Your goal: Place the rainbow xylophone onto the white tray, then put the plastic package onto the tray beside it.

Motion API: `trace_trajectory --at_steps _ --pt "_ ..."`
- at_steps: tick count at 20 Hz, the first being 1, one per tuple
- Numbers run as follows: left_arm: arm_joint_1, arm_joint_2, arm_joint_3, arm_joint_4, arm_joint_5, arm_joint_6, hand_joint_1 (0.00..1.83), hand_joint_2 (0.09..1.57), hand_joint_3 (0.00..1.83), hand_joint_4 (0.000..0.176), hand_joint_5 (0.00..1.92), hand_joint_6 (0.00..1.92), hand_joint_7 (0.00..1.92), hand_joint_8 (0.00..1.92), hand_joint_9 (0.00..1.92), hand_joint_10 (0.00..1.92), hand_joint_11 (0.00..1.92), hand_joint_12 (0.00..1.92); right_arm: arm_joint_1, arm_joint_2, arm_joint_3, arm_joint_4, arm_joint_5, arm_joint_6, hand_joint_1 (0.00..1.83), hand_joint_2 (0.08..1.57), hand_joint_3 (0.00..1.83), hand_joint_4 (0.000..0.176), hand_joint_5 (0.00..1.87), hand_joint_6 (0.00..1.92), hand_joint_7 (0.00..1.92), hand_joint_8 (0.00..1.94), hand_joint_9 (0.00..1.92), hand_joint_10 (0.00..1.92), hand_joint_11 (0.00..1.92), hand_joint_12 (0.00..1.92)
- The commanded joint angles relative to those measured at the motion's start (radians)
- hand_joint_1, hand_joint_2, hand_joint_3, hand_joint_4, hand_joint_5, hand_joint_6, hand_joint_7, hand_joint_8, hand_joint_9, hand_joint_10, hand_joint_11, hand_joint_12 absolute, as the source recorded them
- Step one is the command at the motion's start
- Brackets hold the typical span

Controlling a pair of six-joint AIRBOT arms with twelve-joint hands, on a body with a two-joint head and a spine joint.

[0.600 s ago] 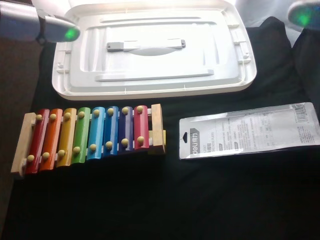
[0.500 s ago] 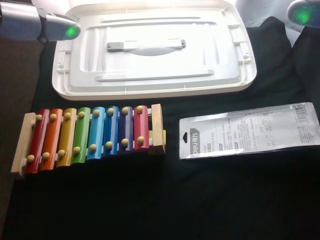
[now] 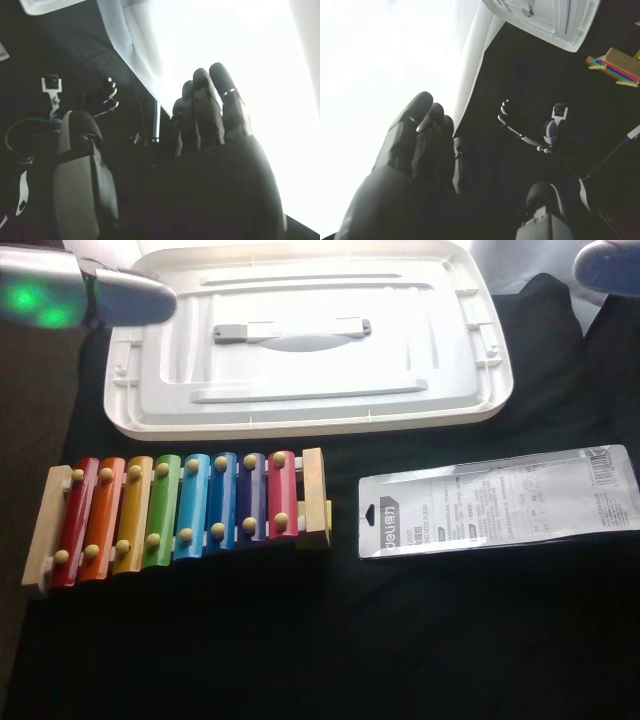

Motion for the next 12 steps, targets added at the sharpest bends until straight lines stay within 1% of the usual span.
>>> trace_trajectory --at_steps 1,2,3,4,5,6,7,8,9,10,11,12 --pt "-0.005 0.001 0.001 -0.021 -0.125 -0.016 0.48 0.89 0.0 0.0 0.1 0.0 0.3 0.0 0.32 0.01 0.0 0.76 0.016 -0.001 0.006 0.055 0.101 0.007 0.3 0.94 0.0 0.106 0.12 0.0 0.28 0.0 0.33 0.0 0.1 0.86" --pt "0.002 0.0 0.0 -0.002 -0.13 -0.038 0.48 0.88 0.0 0.0 0.1 0.0 0.29 0.0 0.34 0.01 0.0 0.76 0.016 -0.001 0.006 0.055 0.101 0.007 0.3 0.94 0.0 0.105 0.12 0.0 0.28 0.0 0.33 0.0 0.1 0.86" --pt "0.011 0.0 -0.003 0.009 -0.136 -0.055 0.52 0.89 0.0 0.0 0.1 0.0 0.28 0.0 0.36 0.01 0.0 0.73 0.016 -0.002 0.006 0.055 0.101 0.007 0.31 0.94 0.0 0.111 0.12 0.0 0.28 0.0 0.31 0.0 0.05 0.83" --pt "0.023 0.001 -0.004 0.025 -0.145 -0.084 0.51 0.86 0.0 0.0 0.1 0.0 0.27 0.0 0.37 0.01 0.0 0.79 0.016 -0.002 0.006 0.055 0.101 0.007 0.3 0.93 0.0 0.122 0.11 0.0 0.28 0.0 0.3 0.0 0.03 0.82" --pt "0.037 0.001 -0.004 0.033 -0.151 -0.103 0.5 0.82 0.0 0.0 0.09 0.0 0.26 0.0 0.37 0.01 0.0 0.87 0.016 -0.002 0.006 0.055 0.101 0.007 0.3 0.93 0.0 0.127 0.12 0.0 0.29 0.01 0.3 0.0 0.03 0.83" --pt "0.058 0.001 -0.008 0.031 -0.166 -0.113 0.49 0.8 0.0 0.0 0.09 0.0 0.26 0.0 0.37 0.0 0.0 0.95 0.016 -0.002 0.006 0.055 0.101 0.007 0.3 0.94 0.0 0.124 0.11 0.0 0.3 0.01 0.3 0.0 0.02 0.82" --pt "0.084 0.001 -0.014 0.016 -0.183 -0.113 0.53 0.87 0.01 0.0 0.09 0.0 0.26 0.0 0.35 0.0 0.0 0.94 0.016 -0.002 0.006 0.055 0.101 0.007 0.3 0.93 0.0 0.118 0.11 0.0 0.3 0.01 0.3 0.0 0.0 0.82" --pt "0.11 0.001 -0.02 0.001 -0.201 -0.114 0.54 0.87 0.01 0.0 0.09 0.0 0.26 0.0 0.35 0.0 0.0 0.94 0.016 -0.003 0.007 0.055 0.101 0.007 0.3 0.94 0.0 0.12 0.11 0.0 0.31 0.01 0.3 0.0 0.0 0.82" --pt "0.14 0.002 -0.027 -0.012 -0.219 -0.114 0.61 0.83 0.0 0.0 0.09 0.0 0.27 0.0 0.34 0.0 0.0 0.97 0.016 -0.004 0.008 0.055 0.101 0.007 0.3 0.93 0.0 0.117 0.1 0.0 0.3 0.0 0.29 0.0 0.0 0.79" --pt "0.165 0.002 -0.033 -0.018 -0.229 -0.115 0.67 0.79 0.0 0.0 0.1 0.0 0.27 0.0 0.33 0.0 0.0 0.95 0.016 -0.006 0.01 0.055 0.101 0.007 0.31 0.92 0.0 0.121 0.11 0.0 0.3 0.0 0.29 0.0 0.01 0.79" --pt "0.182 0.002 -0.04 -0.02 -0.232 -0.116 0.7 0.75 0.0 0.0 0.05 0.0 0.24 0.0 0.3 0.0 0.0 0.93 0.016 -0.008 0.011 0.055 0.101 0.007 0.32 0.92 0.0 0.118 0.12 0.01 0.31 0.01 0.31 0.01 0.04 0.8" --pt "0.196 0.002 -0.046 -0.02 -0.236 -0.119 0.7 0.72 0.0 0.0 0.02 0.0 0.22 0.0 0.28 0.0 0.0 0.92 0.016 -0.009 0.012 0.055 0.101 0.007 0.33 0.92 0.0 0.119 0.13 0.0 0.31 0.0 0.33 0.0 0.05 0.83"
